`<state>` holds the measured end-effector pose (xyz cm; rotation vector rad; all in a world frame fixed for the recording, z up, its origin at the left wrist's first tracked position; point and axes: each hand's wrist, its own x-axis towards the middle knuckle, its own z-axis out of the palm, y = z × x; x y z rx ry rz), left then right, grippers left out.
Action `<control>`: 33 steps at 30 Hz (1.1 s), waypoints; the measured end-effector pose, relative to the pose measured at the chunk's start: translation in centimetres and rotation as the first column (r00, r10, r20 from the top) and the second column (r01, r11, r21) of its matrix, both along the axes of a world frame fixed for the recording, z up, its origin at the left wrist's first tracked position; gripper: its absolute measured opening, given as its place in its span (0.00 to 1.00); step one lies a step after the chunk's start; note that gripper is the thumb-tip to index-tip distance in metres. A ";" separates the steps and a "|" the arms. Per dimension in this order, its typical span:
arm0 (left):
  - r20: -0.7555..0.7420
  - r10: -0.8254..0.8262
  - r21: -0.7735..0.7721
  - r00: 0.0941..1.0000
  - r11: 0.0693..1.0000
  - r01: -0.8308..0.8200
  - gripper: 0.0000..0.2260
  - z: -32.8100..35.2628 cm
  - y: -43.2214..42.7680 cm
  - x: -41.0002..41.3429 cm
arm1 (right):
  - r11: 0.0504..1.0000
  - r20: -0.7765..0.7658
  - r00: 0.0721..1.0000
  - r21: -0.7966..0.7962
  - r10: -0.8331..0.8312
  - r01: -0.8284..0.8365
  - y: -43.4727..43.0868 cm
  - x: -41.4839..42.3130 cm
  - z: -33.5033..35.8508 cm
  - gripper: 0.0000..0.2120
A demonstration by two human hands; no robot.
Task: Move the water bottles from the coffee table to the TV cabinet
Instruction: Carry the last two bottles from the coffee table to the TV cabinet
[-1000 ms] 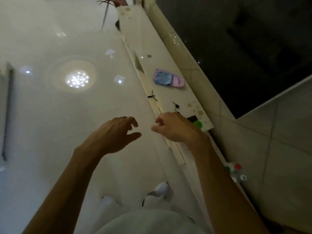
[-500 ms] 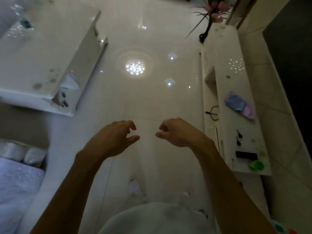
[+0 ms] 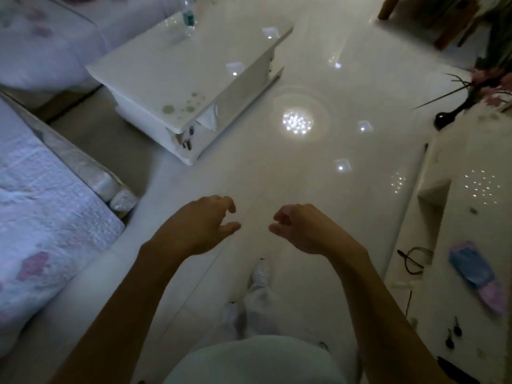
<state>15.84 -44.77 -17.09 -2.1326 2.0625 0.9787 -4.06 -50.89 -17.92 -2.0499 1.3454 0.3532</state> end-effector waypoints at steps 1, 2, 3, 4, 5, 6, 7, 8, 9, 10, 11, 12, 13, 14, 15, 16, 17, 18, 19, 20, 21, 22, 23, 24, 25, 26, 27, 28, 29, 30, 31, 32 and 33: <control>0.004 0.015 0.006 1.000 1.000 -0.015 0.18 -0.1 -0.4 0.4 | 1.000 0.010 1.000 -0.003 0.022 -0.022 -0.9 0.6 -0.3 0.21; 0.008 0.035 0.012 0.999 0.999 -0.035 0.18 -0.2 -1.0 0.8 | 0.999 0.023 0.999 -0.010 0.045 -0.044 -1.9 1.2 -0.6 0.21; 0.011 0.060 0.016 0.998 0.998 -0.060 0.18 -0.2 -1.5 1.2 | 0.998 0.039 0.997 -0.022 0.066 -0.065 -3.0 1.8 -0.8 0.21; 0.013 0.088 0.015 0.996 0.996 -0.088 0.18 -0.2 -2.1 1.7 | 0.996 0.058 0.995 -0.035 0.087 -0.085 -4.2 2.4 -1.0 0.20; 0.016 0.116 0.015 0.993 0.993 -0.117 0.18 0.0 -2.8 2.2 | 0.993 0.076 0.991 -0.047 0.113 -0.110 -5.5 3.1 -1.1 0.20; 0.019 0.142 0.021 0.990 0.990 -0.142 0.18 0.2 -3.5 2.7 | 0.989 0.087 0.986 -0.056 0.145 -0.140 -6.8 3.7 -1.1 0.20; 0.024 0.168 0.028 0.985 0.985 -0.169 0.18 0.5 -4.0 3.1 | 0.983 0.096 0.980 -0.065 0.176 -0.171 -8.1 4.3 -1.0 0.20; 0.031 0.197 0.027 0.980 0.980 -0.197 0.18 0.8 -4.6 3.6 | 0.977 0.107 0.973 -0.080 0.205 -0.197 -9.4 4.9 -1.0 0.20; 0.042 0.222 0.019 0.974 0.975 -0.223 0.18 1.1 -5.2 4.1 | 0.970 0.115 0.966 -0.099 0.233 -0.223 -10.7 5.5 -0.9 0.19; 0.052 0.246 0.011 0.968 0.969 -0.247 0.18 1.4 -5.8 4.6 | 0.961 0.119 0.957 -0.118 0.263 -0.250 -11.9 6.2 -0.8 0.19; 0.062 0.274 0.008 0.960 0.961 -0.275 0.18 1.6 -6.3 5.1 | 0.952 0.119 0.949 -0.134 0.292 -0.276 -13.0 6.8 -0.8 0.19; 0.072 0.306 0.009 0.949 0.951 -0.308 0.18 1.8 -6.7 5.6 | 0.942 0.120 0.940 -0.143 0.320 -0.302 -14.1 7.6 -0.8 0.18; 0.078 0.339 0.009 0.937 0.940 -0.341 0.18 2.0 -6.9 6.0 | 0.933 0.125 0.930 -0.151 0.347 -0.328 -15.1 8.4 -0.8 0.18; 0.082 0.372 0.004 0.925 0.928 -0.373 0.18 2.2 -7.1 6.6 | 0.921 0.132 0.917 -0.162 0.377 -0.355 -15.9 9.3 -0.8 0.18; 0.083 0.403 0.001 0.911 0.914 -0.405 0.18 2.3 -7.2 7.2 | 0.906 0.134 0.902 -0.172 0.409 -0.386 -16.7 10.2 -0.8 0.17; 0.082 0.435 0.000 0.897 0.900 -0.437 0.18 2.4 -7.2 7.8 | 0.891 0.135 0.887 -0.180 0.441 -0.416 -17.3 11.3 -0.8 0.17; 0.083 0.466 0.000 0.881 0.884 -0.468 0.18 2.5 -7.0 8.3 | 0.877 0.134 0.873 -0.182 0.470 -0.444 -17.8 12.3 -0.7 0.17; 0.084 0.496 -0.003 0.864 0.868 -0.497 0.18 2.5 -6.8 9.0 | 0.864 0.136 0.858 -0.183 0.495 -0.470 -18.1 13.5 -0.7 0.17; 0.086 0.525 -0.007 0.847 0.850 -0.526 0.18 2.4 -6.5 9.7 | 0.852 0.140 0.845 -0.182 0.516 -0.491 -18.4 14.6 -0.6 0.17; 0.086 0.554 -0.011 0.828 0.831 -0.555 0.18 2.3 -6.3 10.6 | 0.842 0.145 0.833 -0.178 0.534 -0.509 -18.6 15.8 -0.7 0.17; 0.086 0.582 -0.012 0.808 0.812 -0.584 0.18 2.1 -6.0 11.4 | 0.832 0.151 0.821 -0.172 0.551 -0.527 -18.7 17.1 -0.7 0.17; 0.084 0.607 -0.011 0.790 0.793 -0.609 0.18 1.9 -5.7 12.4 | 0.819 0.155 0.806 -0.169 0.572 -0.549 -18.7 18.3 -0.8 0.16; 0.082 0.628 -0.009 0.774 0.777 -0.629 0.18 1.7 -5.5 13.3 | 0.803 0.156 0.789 -0.168 0.594 -0.572 -18.8 19.6 -0.8 0.16; 0.077 0.644 -0.007 0.761 0.764 -0.645 0.19 1.5 -5.4 14.3 | 0.791 0.158 0.776 -0.165 0.610 -0.589 -18.8 21.0 -0.9 0.15; 0.071 0.654 -0.002 0.753 0.755 -0.656 0.19 1.2 -5.3 15.4 | 0.786 0.160 0.770 -0.157 0.618 -0.598 -18.8 22.3 -1.0 0.15; 0.062 0.662 0.005 0.747 0.748 -0.663 0.19 0.9 -5.4 16.5 | 0.780 0.159 0.764 -0.154 0.625 -0.606 -18.9 23.6 -1.1 0.15; 0.051 0.668 0.013 0.743 0.743 -0.669 0.19 0.6 -5.4 17.7 | 0.773 0.150 0.759 -0.153 0.634 -0.616 -19.1 25.0 -1.2 0.15; 0.041 0.672 0.017 0.740 0.740 -0.673 0.18 0.3 -5.6 19.1 | 0.763 0.135 0.752 -0.154 0.646 -0.628 -19.3 26.4 -1.4 0.15; 0.030 0.675 0.013 0.737 0.737 -0.676 0.18 -0.1 -5.7 20.6 | 0.753 0.120 0.745 -0.160 0.656 -0.638 -19.5 27.9 -1.5 0.15; 0.017 0.677 0.007 0.735 0.736 -0.677 0.18 -0.5 -5.9 22.3 | 0.747 0.106 0.741 -0.168 0.663 -0.644 -19.8 29.3 -1.6 0.14; 0.006 0.677 0.005 0.736 0.736 -0.677 0.18 -0.7 -6.2 24.0 | 0.746 0.092 0.744 -0.173 0.662 -0.643 -20.1 30.8 -1.6 0.15; -0.004 0.675 0.002 0.738 0.738 -0.675 0.18 -0.9 -6.4 25.8 | 0.750 0.079 0.750 -0.171 0.656 -0.638 -20.4 32.4 -1.6 0.15; -0.013 0.674 -0.004 0.739 0.739 -0.674 0.18 -1.1 -6.7 27.7 | 0.756 0.069 0.757 -0.166 0.649 -0.633 -20.6 33.9 -1.5 0.15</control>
